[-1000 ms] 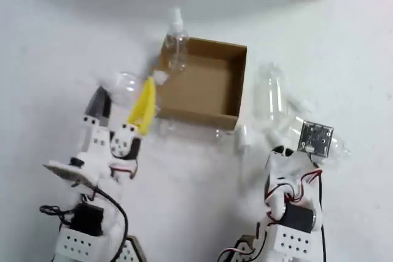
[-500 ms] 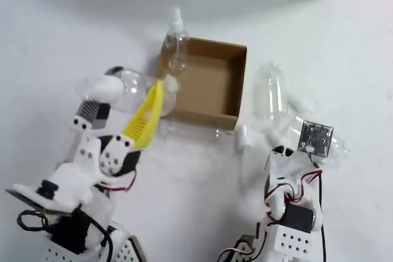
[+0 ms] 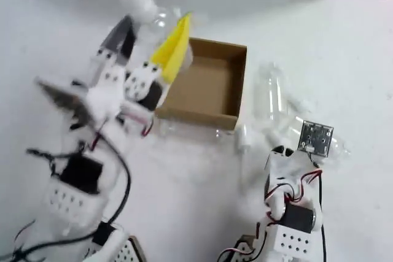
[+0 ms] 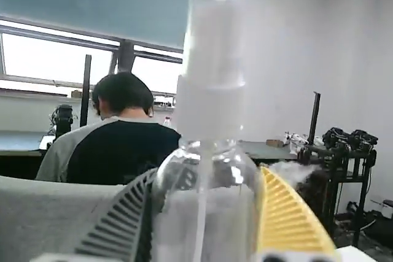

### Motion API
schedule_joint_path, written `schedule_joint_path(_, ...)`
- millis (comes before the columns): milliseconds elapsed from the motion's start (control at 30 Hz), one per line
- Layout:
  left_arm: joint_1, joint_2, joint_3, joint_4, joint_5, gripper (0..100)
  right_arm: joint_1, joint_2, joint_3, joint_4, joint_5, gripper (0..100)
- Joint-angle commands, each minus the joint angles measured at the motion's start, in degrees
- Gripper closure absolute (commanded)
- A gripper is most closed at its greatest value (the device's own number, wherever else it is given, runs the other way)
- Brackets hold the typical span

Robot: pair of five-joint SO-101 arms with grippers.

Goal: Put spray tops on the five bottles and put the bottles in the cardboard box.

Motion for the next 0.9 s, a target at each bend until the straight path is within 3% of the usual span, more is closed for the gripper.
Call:
schedule_joint_path(0, 0.0, 8.2, -6.1, -0.4, 0.7, 98, 0.7, -0.4, 0.5, 0.1, 0.6, 98.4)
schedule_joint_path(300, -1.2, 17.0, 2.1, -17.9, 0.5, 98, 0.7, -0.4, 0.5, 0.0, 0.6, 98.4)
schedule_joint_path(667, -2.2, 24.0, 8.4, -20.2, 0.7, 98, 0.7, -0.4, 0.5, -0.1, 0.7, 98.4)
schedule_joint_path(867, -2.8, 26.1, 13.8, -29.4, 0.7, 98, 0.7, -0.4, 0.5, 0.1, 0.7, 98.4)
